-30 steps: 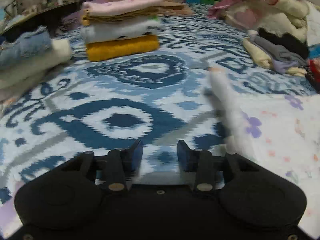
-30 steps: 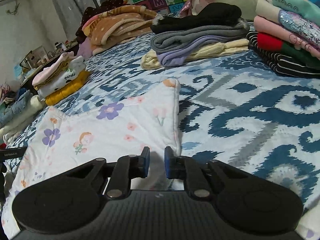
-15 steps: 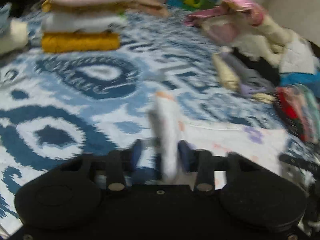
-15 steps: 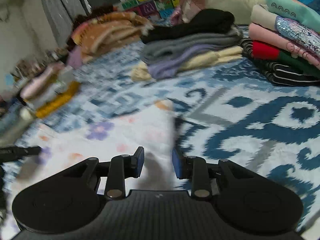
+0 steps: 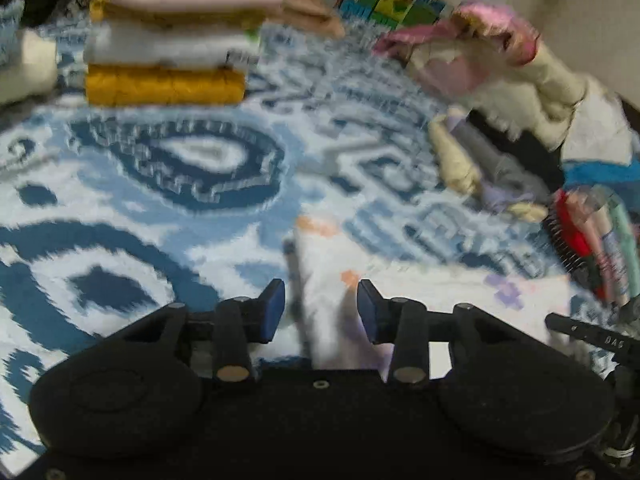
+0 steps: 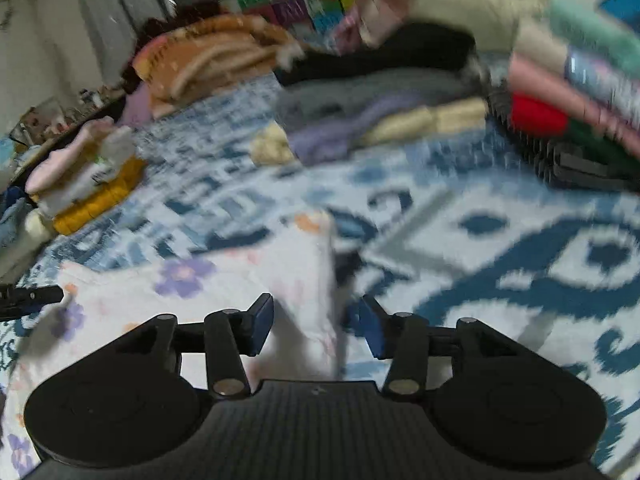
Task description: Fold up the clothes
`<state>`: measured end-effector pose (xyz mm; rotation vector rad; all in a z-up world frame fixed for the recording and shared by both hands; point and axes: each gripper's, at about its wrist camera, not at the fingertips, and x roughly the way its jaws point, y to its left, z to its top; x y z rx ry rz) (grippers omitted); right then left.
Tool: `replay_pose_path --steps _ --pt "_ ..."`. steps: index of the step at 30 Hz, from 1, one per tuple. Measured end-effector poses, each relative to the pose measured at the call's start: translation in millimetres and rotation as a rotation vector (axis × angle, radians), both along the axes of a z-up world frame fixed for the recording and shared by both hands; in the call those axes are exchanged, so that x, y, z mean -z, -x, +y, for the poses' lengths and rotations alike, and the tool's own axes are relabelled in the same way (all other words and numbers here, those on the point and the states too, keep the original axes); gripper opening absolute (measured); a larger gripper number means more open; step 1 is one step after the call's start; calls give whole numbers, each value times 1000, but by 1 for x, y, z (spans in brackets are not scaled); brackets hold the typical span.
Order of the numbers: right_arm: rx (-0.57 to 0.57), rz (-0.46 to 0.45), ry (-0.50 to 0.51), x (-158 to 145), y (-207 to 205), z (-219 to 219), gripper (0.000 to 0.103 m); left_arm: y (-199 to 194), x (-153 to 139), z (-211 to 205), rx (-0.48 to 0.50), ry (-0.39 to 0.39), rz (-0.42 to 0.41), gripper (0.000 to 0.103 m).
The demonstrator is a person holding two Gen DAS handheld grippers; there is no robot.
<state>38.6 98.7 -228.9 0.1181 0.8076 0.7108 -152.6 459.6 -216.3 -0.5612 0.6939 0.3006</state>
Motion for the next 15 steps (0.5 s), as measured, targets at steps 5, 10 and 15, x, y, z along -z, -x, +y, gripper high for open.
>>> replay_pose_path --steps 5,10,15 --pt "-65 250 -326 19 -24 -25 11 13 25 33 28 504 -229 6" --pt "9 371 -490 35 -38 -54 11 28 44 58 -65 624 -222 7" --pt "55 221 -231 22 -25 -37 16 20 25 41 -70 416 -111 16"
